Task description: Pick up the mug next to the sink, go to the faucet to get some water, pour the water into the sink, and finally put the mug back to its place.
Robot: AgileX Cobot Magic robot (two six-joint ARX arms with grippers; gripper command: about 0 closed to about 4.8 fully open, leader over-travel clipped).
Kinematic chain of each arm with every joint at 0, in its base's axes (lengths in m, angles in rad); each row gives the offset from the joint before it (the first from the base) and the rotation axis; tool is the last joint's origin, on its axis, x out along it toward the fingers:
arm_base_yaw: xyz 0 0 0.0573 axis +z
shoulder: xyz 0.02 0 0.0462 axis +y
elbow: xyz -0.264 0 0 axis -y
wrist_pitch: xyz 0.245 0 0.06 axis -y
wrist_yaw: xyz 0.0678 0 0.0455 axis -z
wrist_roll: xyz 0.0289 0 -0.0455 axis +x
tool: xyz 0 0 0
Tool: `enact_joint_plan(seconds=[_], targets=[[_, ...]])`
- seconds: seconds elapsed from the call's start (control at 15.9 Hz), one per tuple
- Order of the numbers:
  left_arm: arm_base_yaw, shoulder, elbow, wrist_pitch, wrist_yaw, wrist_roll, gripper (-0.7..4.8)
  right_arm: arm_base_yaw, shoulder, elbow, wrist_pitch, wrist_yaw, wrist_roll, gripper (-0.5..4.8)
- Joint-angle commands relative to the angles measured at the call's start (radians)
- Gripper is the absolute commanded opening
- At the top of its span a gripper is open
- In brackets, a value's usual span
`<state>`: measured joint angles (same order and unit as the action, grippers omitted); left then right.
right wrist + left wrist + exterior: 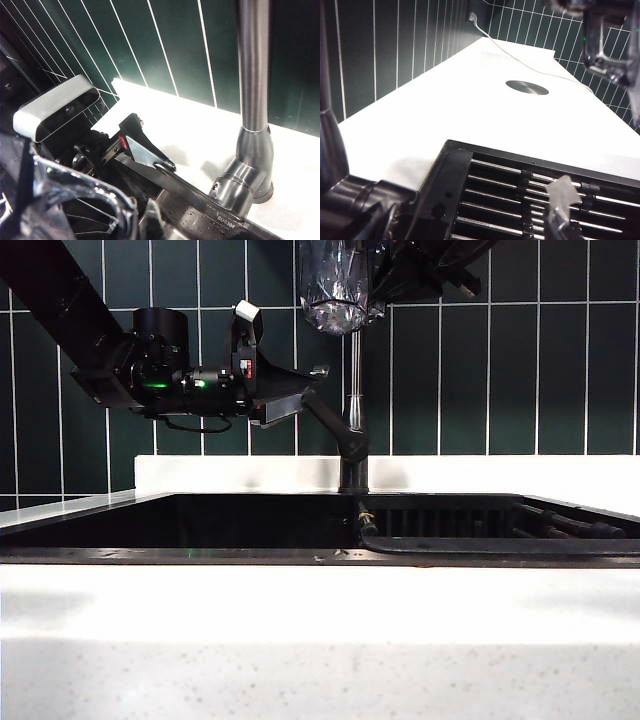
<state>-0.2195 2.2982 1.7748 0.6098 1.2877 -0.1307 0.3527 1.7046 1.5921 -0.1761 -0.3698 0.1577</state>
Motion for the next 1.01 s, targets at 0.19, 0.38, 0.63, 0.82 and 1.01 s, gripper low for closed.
enact_joint_plan(seconds=[0.19, 0.38, 0.63, 0.82, 1.01], targets=[[-0.006, -0.006, 0.006, 0.015, -0.091, 0.021, 4.03, 0.002, -0.007, 0.008, 0.019, -0.006, -0.005, -0.07], [-0.006, -0.006, 0.007, 0.003, -0.241, 0.027, 3.98, 0.001, -0.007, 0.008, 0.019, -0.006, -0.013, -0.07], [-0.006, -0.005, 0.011, -0.075, -0.268, 0.117, 3.69, 0.001, -0.007, 0.008, 0.025, -0.002, -0.026, -0.07], [-0.006, -0.005, 0.011, -0.085, -0.282, 0.132, 3.68, 0.002, -0.005, 0.008, 0.025, -0.003, -0.027, -0.07], [-0.006, -0.005, 0.011, -0.086, -0.282, 0.132, 3.67, 0.002, -0.005, 0.008, 0.025, -0.003, -0.027, -0.07]])
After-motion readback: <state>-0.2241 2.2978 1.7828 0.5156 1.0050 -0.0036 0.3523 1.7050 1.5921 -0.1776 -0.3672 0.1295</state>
